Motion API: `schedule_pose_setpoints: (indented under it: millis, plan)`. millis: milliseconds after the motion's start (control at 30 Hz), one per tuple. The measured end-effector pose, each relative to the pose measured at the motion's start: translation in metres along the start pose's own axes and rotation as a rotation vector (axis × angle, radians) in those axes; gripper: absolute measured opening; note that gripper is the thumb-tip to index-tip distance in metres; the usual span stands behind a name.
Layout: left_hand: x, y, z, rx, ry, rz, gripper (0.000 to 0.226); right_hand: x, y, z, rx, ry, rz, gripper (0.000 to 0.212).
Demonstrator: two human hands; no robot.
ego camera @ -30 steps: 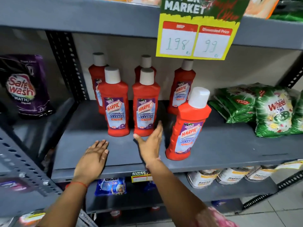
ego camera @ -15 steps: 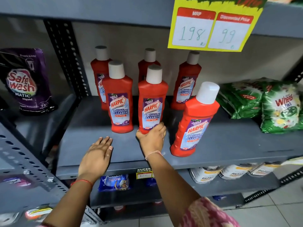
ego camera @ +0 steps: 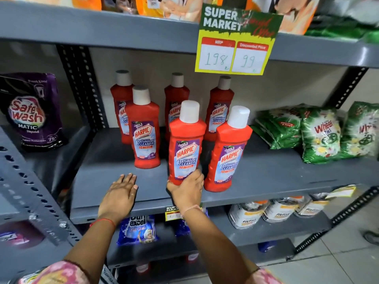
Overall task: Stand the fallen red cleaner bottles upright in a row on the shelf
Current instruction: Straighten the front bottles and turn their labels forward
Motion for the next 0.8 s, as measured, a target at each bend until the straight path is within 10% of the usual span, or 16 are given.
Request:
schedule_pose_setpoints:
  millis: [433, 800]
  plan:
    - [-0.002, -0.059, 0.022, -0.020, 0.023, 0.106, 0.047, 0.070, -0.055, -0.073, -0.175, -0.341, 0.265, 0.091]
    - [-0.007, -0.068, 0.020, 0.025, 0.101, 0.110, 0.045, -0.035, -0.062, -0.119, -0.126, -0.034, 0.055, 0.103]
Point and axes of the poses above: each hand's wrist, its own x-axis away from the middle knuckle, its own z-axis out of the back of the hand, y = z × x, the point moved 9 cm from there along -x, towards the middle knuckle, and after that the axes turned 8 degrees about -x, right-handed, at the moved point
